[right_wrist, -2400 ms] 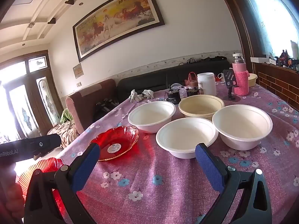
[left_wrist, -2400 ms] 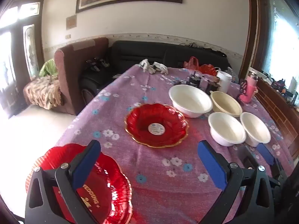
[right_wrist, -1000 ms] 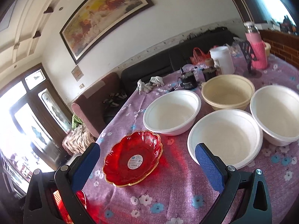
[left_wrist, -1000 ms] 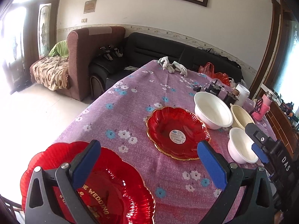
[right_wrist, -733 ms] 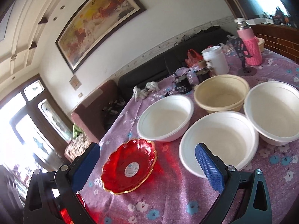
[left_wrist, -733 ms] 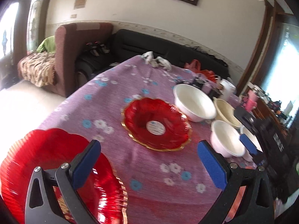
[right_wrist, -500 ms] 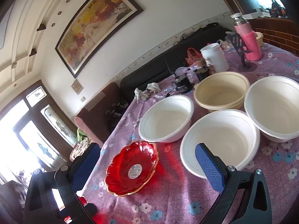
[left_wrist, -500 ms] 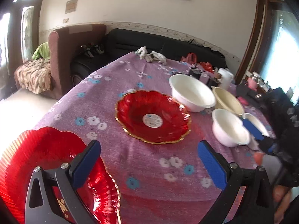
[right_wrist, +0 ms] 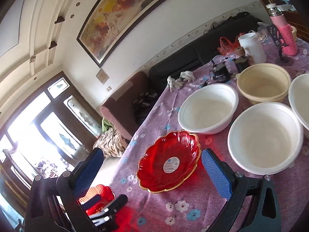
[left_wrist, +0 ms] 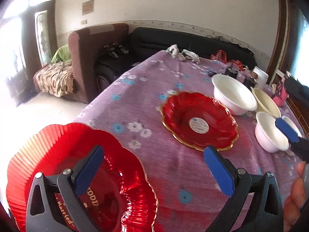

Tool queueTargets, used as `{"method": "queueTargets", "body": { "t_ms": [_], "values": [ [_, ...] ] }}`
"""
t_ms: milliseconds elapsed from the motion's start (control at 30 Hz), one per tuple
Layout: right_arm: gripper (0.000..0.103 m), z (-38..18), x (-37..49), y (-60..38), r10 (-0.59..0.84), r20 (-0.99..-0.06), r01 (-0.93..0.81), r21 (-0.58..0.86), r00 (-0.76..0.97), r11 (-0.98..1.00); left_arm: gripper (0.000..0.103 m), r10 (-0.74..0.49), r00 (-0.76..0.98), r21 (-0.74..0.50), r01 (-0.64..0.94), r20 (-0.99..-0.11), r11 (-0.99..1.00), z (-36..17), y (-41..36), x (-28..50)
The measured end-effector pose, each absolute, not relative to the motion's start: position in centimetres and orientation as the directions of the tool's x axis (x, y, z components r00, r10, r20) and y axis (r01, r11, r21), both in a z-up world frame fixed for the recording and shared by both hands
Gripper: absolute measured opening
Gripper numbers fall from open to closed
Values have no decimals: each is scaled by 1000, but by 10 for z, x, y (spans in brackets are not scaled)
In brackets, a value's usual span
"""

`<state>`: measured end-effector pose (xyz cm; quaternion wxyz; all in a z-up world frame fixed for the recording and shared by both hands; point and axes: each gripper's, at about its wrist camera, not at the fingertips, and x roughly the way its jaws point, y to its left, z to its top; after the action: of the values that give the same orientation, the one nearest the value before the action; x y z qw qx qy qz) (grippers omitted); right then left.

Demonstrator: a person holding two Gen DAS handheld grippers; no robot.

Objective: Organize plates and bowls
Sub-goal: 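Move the left gripper toward the single red gold-rimmed plate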

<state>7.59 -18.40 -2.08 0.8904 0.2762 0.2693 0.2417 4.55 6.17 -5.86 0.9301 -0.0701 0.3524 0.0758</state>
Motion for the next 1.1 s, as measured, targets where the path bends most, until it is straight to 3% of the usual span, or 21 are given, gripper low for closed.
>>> {"method": "queueTargets", "body": {
  "t_ms": [833, 1100],
  "values": [
    [103, -41, 126, -181, 648, -413, -204, 722, 639, 661, 103, 112, 723, -92, -236, -682, 967, -46, 51, 76],
    [103, -58, 141, -184, 728, -379, -170, 813, 571, 556, 103, 8, 634, -239, -303, -773, 923, -62, 65, 115]
  ]
}}
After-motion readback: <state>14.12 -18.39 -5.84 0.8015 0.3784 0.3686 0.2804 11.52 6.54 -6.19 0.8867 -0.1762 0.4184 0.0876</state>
